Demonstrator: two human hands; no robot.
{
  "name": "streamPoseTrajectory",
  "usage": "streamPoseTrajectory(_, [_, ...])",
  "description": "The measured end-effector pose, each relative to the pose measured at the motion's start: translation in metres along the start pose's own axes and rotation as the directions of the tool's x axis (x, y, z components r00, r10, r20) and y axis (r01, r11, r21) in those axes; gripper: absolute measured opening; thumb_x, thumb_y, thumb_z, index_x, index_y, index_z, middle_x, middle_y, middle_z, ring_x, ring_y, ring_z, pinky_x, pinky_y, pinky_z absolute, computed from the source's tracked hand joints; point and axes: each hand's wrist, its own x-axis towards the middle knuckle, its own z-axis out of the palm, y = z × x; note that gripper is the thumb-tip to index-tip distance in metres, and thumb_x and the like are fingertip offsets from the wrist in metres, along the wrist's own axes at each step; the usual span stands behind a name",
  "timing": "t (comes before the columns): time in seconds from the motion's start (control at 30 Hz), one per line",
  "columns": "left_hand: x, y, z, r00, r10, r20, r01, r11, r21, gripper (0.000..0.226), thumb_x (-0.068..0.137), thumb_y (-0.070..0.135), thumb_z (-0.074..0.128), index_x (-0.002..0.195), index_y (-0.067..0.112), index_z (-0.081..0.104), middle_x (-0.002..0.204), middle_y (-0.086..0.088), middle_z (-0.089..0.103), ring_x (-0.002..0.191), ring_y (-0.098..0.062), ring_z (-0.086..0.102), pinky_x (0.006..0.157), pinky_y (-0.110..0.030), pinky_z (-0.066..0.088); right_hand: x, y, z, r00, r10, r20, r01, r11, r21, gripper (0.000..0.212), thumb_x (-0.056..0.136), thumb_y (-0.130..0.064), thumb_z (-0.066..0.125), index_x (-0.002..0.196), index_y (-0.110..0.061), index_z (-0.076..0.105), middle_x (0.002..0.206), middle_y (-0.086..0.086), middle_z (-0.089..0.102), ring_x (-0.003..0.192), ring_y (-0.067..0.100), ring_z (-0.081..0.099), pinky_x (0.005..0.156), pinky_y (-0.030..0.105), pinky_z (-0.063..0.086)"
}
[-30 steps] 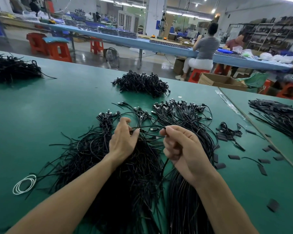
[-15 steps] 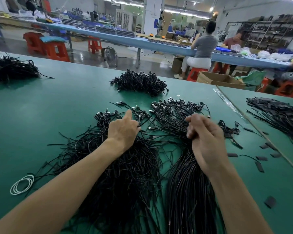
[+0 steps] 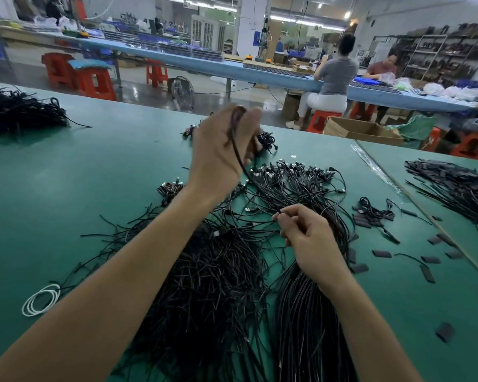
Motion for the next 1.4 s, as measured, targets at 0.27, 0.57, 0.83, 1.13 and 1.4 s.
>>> streamPoseTrajectory(0.27, [-0.026,0.007,0.002,0.978,0.139,-0.157,-0.165,0.972,-0.169,0.033,0.105,0.009,0.038,0.073,0.019,0.041,0.056,0.008,0.038,0.044,0.0,0.032,0.042,-0.016,0.027,0.001,0.012,-0.027,0.946,-0.055,-0.32,-0.049,0.95,-0.308,0.019,0.102,-0.025,0.053,0.089,-0.022,0.066,0.064,-0.006,0.061,0.05,0.0,0.052,0.049,0.012,0.039])
streamPoseTrajectory(0.57, [-0.138,0.008,0.025,0.445,-0.024,0.895,-0.39,0.895,0.218,0.051,0.102,0.057,0.029,0.067,0.023,0.044,0.055,0.007,0.051,0.046,-0.013,0.046,0.053,-0.025,0.041,0.01,0.007,-0.047,0.874,0.439,-0.209,-0.187,0.702,0.687,0.019,0.103,-0.011,0.05,0.114,0.0,0.061,0.083,0.013,0.069,0.062,0.02,0.071,0.054,0.027,0.059])
streamPoseTrajectory(0.83, [-0.163,-0.018,0.068,0.477,-0.185,0.859,-0.534,0.716,0.451,0.028,0.106,0.032,0.043,0.123,0.016,0.059,0.119,-0.005,0.052,0.109,-0.023,0.05,0.094,-0.042,0.046,0.009,-0.012,-0.051,0.951,0.143,-0.276,-0.039,0.935,0.351,0.028,0.105,-0.01,0.044,0.131,-0.02,0.047,0.106,0.002,0.072,0.063,0.023,0.073,0.043,0.021,0.051])
streamPoseTrajectory(1.13, [-0.114,-0.034,0.034,0.96,-0.067,0.272,-0.112,0.798,0.592,0.015,0.082,0.023,0.063,0.086,0.022,0.049,0.082,0.011,0.053,0.074,-0.009,0.049,0.072,-0.02,0.044,0.008,0.003,-0.043,0.97,-0.091,-0.225,0.059,0.987,-0.147,0.019,0.097,-0.013,0.061,0.096,-0.029,0.072,0.073,-0.008,0.07,0.055,-0.001,0.054,0.052,0.011,0.04])
streamPoseTrajectory(1.4, [-0.099,-0.047,0.029,0.974,-0.105,0.199,-0.026,0.827,0.562,0.035,0.09,0.044,0.066,0.113,0.022,0.052,0.107,0.01,0.055,0.097,-0.009,0.051,0.089,-0.026,0.045,0.003,-0.005,-0.038,0.991,-0.12,0.06,0.133,0.944,-0.303,0.026,0.097,-0.016,0.062,0.086,-0.038,0.07,0.063,-0.02,0.062,0.053,0.002,0.049,0.049,0.013,0.037])
